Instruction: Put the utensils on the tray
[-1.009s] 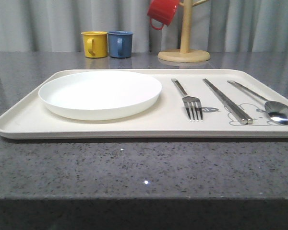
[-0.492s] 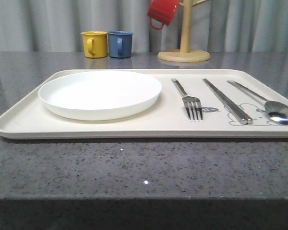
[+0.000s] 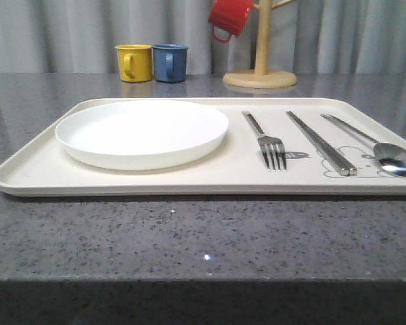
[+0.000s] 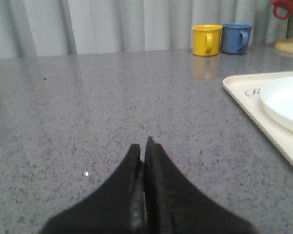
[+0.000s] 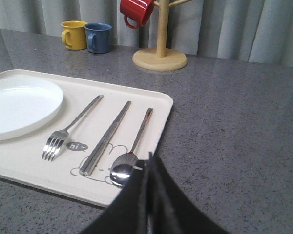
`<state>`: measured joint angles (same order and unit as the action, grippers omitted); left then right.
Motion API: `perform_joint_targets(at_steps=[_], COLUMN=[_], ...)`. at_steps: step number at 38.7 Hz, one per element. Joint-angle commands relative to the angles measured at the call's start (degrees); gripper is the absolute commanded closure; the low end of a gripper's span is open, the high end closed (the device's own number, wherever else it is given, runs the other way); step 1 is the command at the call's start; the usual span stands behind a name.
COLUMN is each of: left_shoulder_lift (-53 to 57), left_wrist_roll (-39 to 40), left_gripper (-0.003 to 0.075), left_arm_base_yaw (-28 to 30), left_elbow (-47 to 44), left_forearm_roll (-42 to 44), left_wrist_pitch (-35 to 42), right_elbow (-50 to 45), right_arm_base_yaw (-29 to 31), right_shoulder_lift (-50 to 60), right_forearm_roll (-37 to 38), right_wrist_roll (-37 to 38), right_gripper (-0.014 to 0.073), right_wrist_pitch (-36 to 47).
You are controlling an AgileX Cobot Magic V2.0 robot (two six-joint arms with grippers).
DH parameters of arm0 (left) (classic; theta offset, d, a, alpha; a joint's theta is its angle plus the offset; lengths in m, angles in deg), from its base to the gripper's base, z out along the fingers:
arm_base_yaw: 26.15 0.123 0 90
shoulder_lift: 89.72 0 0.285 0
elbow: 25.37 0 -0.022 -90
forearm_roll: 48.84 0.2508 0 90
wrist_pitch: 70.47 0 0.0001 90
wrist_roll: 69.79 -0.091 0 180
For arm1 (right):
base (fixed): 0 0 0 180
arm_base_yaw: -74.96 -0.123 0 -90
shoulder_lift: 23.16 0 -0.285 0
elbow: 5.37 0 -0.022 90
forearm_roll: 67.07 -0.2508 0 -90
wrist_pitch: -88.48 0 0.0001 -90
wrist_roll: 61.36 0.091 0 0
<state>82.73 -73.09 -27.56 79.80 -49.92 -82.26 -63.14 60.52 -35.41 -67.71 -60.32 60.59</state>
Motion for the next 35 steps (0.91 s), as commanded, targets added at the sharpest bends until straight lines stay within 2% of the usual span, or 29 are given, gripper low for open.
perform_joint_targets(at_steps=[1, 35], left_shoulder_lift=[1.2, 1.4], left_wrist_roll=[1.7, 1.7], left_gripper=[0.0739, 0.0739], left_arm_base_yaw=[0.4, 0.6], left_elbow=[-1.2, -2.8], left_forearm_roll=[0.7, 0.6], left_wrist_pitch=[5.1, 4.5], right_elbow=[1.4, 1.4], right_arm_base_yaw=[-0.1, -0.1], right_shoulder_lift=[-0.7, -0.7], right_forearm_roll=[0.6, 0.6], right_wrist_roll=[-0.7, -0.7], right_gripper=[0.0662, 0.0662], right_wrist_pitch=[4.5, 4.5])
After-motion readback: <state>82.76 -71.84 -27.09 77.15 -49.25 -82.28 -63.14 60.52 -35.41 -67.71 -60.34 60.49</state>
